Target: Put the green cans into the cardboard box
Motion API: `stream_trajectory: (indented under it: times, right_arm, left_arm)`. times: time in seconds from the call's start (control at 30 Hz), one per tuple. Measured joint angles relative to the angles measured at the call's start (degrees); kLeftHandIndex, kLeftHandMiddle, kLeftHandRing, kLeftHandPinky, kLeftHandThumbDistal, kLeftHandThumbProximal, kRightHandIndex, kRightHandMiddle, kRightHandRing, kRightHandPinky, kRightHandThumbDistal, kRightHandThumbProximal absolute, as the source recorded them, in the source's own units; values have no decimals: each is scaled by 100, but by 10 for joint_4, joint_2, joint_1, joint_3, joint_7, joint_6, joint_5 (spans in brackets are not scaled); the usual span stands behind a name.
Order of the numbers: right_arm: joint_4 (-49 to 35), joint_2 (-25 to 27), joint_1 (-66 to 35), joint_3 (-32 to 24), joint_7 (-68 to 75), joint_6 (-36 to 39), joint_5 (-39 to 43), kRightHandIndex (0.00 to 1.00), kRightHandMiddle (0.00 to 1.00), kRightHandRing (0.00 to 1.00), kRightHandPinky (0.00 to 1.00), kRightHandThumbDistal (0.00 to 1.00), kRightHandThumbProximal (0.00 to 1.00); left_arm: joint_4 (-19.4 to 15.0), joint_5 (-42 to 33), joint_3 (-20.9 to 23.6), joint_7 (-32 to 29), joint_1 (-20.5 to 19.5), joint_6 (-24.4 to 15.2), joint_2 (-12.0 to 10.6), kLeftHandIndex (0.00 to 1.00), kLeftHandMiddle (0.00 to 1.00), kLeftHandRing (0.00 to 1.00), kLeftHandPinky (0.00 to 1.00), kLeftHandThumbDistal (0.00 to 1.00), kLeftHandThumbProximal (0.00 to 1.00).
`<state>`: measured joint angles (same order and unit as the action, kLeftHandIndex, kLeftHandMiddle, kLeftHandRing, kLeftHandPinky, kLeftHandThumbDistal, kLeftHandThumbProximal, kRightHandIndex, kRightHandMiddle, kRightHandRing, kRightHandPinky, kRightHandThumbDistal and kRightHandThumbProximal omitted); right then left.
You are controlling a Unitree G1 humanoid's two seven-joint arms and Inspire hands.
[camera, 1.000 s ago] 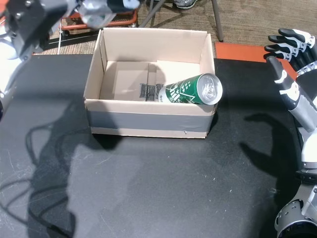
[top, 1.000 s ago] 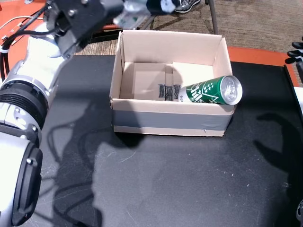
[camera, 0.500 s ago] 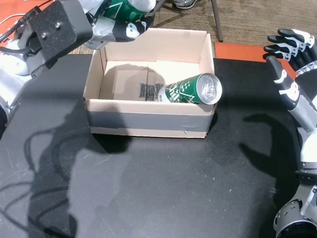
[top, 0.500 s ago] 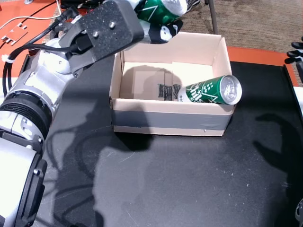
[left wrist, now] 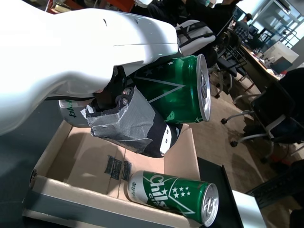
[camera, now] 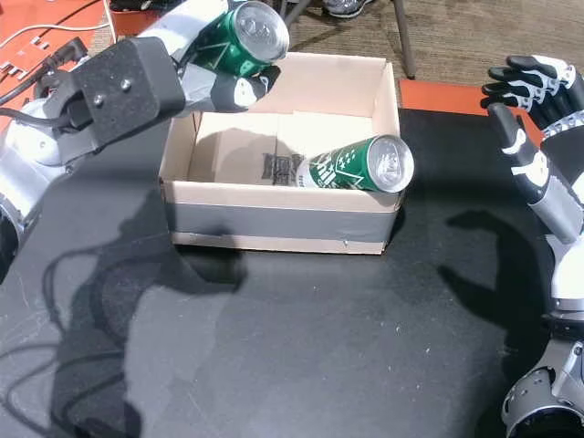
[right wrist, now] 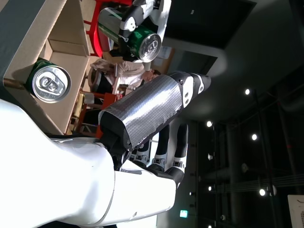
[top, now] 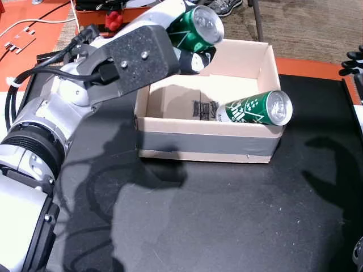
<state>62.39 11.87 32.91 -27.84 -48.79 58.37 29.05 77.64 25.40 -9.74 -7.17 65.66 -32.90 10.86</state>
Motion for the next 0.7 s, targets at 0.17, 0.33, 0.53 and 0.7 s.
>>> stream_trajectory:
  times: [0.17,0.33,0.53,0.7]
  right_arm:
    - [0,-1,0,0,0,0,0,44,46,52,55,97,33]
    - [0,-2,0,0,0,1,0,44,46,52,55,98,34]
    - [0,-4,0,1,-1,3,0,44,46,52,55,98,35]
    - [-1,-4,0,1,0,4,0,43,46,52,55,99,34]
  left_arm:
    - [2,1,-2,0,0,0,-2,54,62,50,47,0,0]
    - [4,7,-9,0,0,2,-1,52,64,53,48,0,0]
    - [6,14,-13,0,-3,6,-1,51,63,52,46,0,0]
    - [7,15,-14,-5,-10,6,-1,64,73,64,61,5,0]
